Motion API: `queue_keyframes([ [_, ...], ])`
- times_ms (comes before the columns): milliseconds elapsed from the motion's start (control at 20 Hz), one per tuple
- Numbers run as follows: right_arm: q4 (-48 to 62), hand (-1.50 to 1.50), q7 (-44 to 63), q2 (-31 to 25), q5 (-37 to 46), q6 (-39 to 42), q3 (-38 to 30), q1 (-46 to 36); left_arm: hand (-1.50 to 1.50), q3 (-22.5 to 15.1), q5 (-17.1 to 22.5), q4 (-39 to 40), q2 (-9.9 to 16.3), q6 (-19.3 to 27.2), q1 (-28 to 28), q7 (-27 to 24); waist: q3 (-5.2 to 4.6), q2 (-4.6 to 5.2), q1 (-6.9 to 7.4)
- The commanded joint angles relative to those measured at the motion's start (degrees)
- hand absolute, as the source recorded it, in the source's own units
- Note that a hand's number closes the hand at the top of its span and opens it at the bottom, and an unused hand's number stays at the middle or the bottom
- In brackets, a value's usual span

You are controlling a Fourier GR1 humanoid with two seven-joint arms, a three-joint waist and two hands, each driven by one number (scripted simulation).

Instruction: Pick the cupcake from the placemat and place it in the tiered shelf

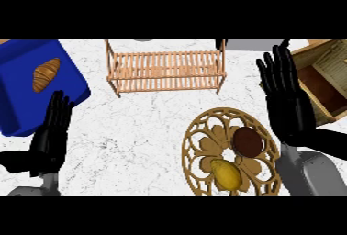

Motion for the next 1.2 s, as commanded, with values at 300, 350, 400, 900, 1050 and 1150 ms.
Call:
queue_keyframes([
  [300,11.2,1.5,5.8,-29.9,17.5,3.5,-8.7,9.1,0.0,-1.3,2.7,7.2,2.4,-2.7,4.4,12.6,0.35,2.72,-4.4],
  [350,14.9,1.5,8.3,-29.1,15.9,3.2,-9.2,9.5,0.0,-3.3,3.2,8.1,2.1,-4.8,4.8,14.4,1.07,2.4,-2.7],
  [400,17.7,1.5,9.4,-27.5,12.0,4.8,-10.3,10.2,0.0,-3.3,3.9,9.2,3.0,-6.0,3.3,16.7,1.41,1.69,-2.16],
  [900,25.0,-1.5,-6.4,-32.9,9.6,29.4,-11.2,10.4,0.0,-3.7,2.6,12.1,1.0,-8.2,0.0,19.5,1.44,0.42,-0.27],
  [1050,18.5,-1.5,-1.2,-36.9,6.4,35.0,-12.8,11.7,0.0,-2.8,1.7,13.3,0.8,-6.4,-4.2,23.3,1.41,0.3,-0.94],
  [1150,11.8,-1.5,2.5,-37.3,5.7,35.7,-12.3,15.3,0.0,-0.5,3.2,11.4,2.8,-8.4,-1.8,23.0,1.38,0.12,-1.02],
])
